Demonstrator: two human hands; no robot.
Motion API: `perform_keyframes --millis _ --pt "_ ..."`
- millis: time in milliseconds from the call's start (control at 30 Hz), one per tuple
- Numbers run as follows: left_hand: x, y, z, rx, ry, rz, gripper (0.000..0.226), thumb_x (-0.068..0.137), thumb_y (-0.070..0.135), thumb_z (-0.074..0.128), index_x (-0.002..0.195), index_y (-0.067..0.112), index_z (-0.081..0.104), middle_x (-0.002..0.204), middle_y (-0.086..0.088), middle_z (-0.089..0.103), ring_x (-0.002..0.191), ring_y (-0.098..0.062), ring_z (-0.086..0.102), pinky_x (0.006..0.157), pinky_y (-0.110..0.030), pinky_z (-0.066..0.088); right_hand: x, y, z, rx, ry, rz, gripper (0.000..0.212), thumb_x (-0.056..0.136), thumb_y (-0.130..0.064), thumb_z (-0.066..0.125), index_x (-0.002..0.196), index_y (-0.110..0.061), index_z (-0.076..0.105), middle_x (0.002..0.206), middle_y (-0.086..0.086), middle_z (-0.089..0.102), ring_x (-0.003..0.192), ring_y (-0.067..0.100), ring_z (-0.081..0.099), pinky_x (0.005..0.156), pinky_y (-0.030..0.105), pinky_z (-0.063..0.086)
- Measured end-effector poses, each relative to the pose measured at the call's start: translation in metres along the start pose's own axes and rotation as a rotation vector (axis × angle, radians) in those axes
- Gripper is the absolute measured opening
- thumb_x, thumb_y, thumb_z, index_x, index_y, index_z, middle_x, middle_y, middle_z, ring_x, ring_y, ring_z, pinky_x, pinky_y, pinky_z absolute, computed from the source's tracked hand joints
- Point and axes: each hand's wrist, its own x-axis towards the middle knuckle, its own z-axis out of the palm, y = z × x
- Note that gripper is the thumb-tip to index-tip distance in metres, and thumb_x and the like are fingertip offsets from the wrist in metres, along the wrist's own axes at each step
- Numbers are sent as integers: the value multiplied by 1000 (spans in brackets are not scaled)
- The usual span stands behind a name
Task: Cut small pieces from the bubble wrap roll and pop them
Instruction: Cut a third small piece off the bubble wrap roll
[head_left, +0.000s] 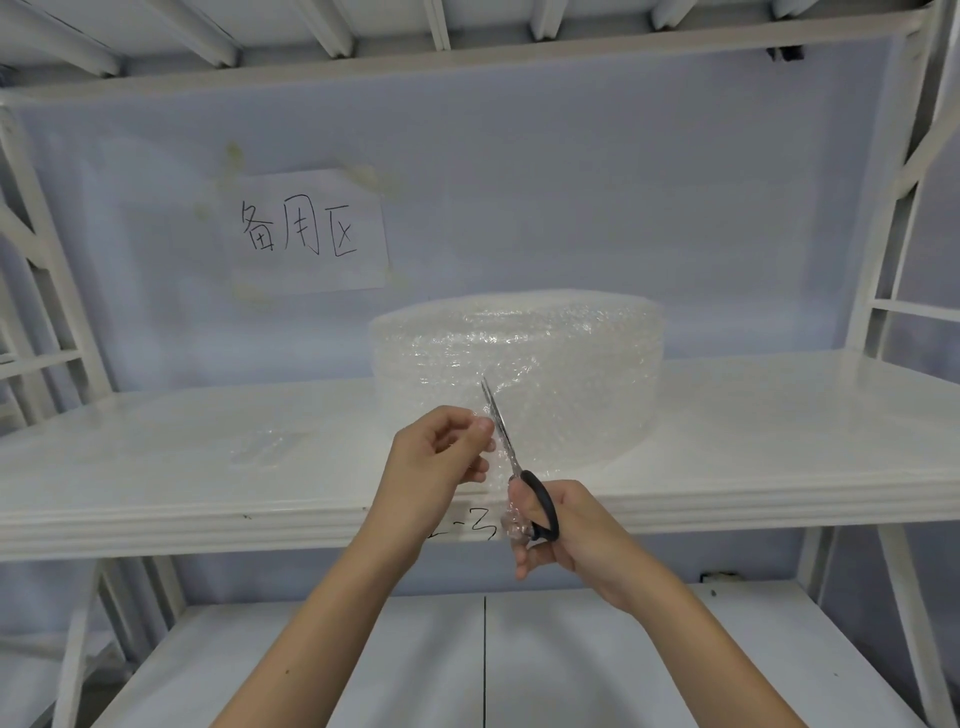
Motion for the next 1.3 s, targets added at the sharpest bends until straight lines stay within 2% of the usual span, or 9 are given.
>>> perform_keyframes --millis 200,400,567,767,833,1000,1067,1167,1300 --pt "2 3 2 -27 14 20 11 93 13 63 86 6 70 71 1 68 59 -11 60 61 -19 53 -5 -1 0 12 -28 7 40 72 -54 66 52 -21 58 64 3 52 51 19 52 53 33 53" --pt "2 1 6 -57 33 8 13 94 13 61 86 7 69 70 3 68 58 -8 60 60 -17 52 -20 13 0 43 -49 27 39 82 -47 61 55 -20 60 70 8 52 54 19 52 51 33 51" --pt "0 1 2 -63 40 -8 13 94 15 62 85 8 70 69 3 67 57 -8 58 59 -17 52 -26 18 2 25 -60 25 38 73 -55 65 53 -23 60 71 9 50 55 20 52 51 32 51" --pt "-8 2 2 -37 12 19 11 92 14 64 85 8 69 67 1 66 57 -7 56 59 -15 51 -16 4 6 39 -38 12 37 77 -51 67 61 -18 60 66 0 53 49 18 52 36 23 44" --pt "-9 3 2 -40 17 27 10 92 14 64 85 8 69 65 2 65 56 -7 57 58 -15 50 -11 -2 7 35 -47 12 46 72 -58 66 68 -13 57 65 -2 53 46 17 52 33 22 42" --pt "-10 5 2 -61 12 24 10 92 11 63 84 9 68 66 1 66 57 -10 58 58 -16 52 -2 -8 7 34 -55 -1 59 74 -62 65 83 -5 53 69 10 49 46 18 53 32 22 41" --pt "-10 4 2 -60 13 23 10 92 11 63 84 10 68 66 1 67 58 -11 58 59 -16 52 -1 -9 8 24 -55 -11 55 73 -62 63 78 -7 57 70 10 49 46 18 52 33 22 41" --pt "-9 2 0 -48 14 29 9 92 11 64 84 9 68 65 2 67 58 -11 59 59 -17 53 0 -13 8 -5 -60 -28 40 78 -60 62 65 -22 68 64 6 51 46 17 52 33 22 41" --pt "-9 -1 -1 -21 21 37 9 92 11 64 84 8 68 64 4 68 60 -13 61 60 -18 53 2 -13 9 -21 -38 -43 46 75 -63 66 57 -21 61 57 4 51 43 15 51 34 22 42"
